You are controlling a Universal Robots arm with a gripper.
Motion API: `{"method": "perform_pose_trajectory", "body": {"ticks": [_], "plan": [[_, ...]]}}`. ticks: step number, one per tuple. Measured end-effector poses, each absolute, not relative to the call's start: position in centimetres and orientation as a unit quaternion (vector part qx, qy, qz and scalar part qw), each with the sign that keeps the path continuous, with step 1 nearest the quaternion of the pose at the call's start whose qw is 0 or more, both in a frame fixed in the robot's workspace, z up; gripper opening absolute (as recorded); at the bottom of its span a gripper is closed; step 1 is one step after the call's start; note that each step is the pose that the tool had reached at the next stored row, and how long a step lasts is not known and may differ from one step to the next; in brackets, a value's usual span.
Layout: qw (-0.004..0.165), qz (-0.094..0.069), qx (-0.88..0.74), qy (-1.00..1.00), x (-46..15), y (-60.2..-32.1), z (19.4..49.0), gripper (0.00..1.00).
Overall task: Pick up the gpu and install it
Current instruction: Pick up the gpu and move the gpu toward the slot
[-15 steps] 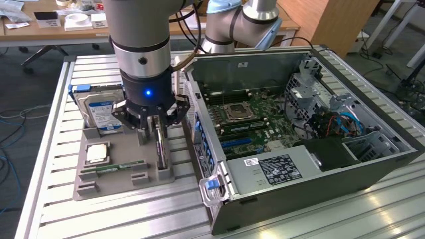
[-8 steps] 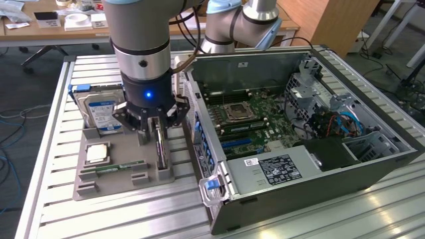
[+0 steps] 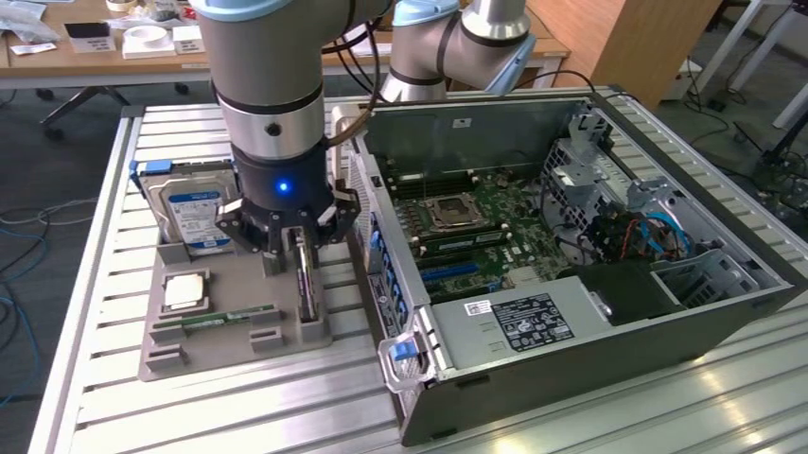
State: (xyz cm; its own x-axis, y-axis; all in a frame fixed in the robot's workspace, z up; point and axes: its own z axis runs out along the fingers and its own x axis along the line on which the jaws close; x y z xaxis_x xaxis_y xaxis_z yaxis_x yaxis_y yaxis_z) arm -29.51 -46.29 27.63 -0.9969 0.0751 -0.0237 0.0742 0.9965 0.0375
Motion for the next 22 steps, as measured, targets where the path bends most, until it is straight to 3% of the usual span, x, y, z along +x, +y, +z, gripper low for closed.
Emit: {"method": "perform_pose_trajectory", "body": {"ticks": [22], "plan": [[0.013, 0.019, 0.037, 0.999, -29.31, -46.25, 26.88, 0.42]]}}
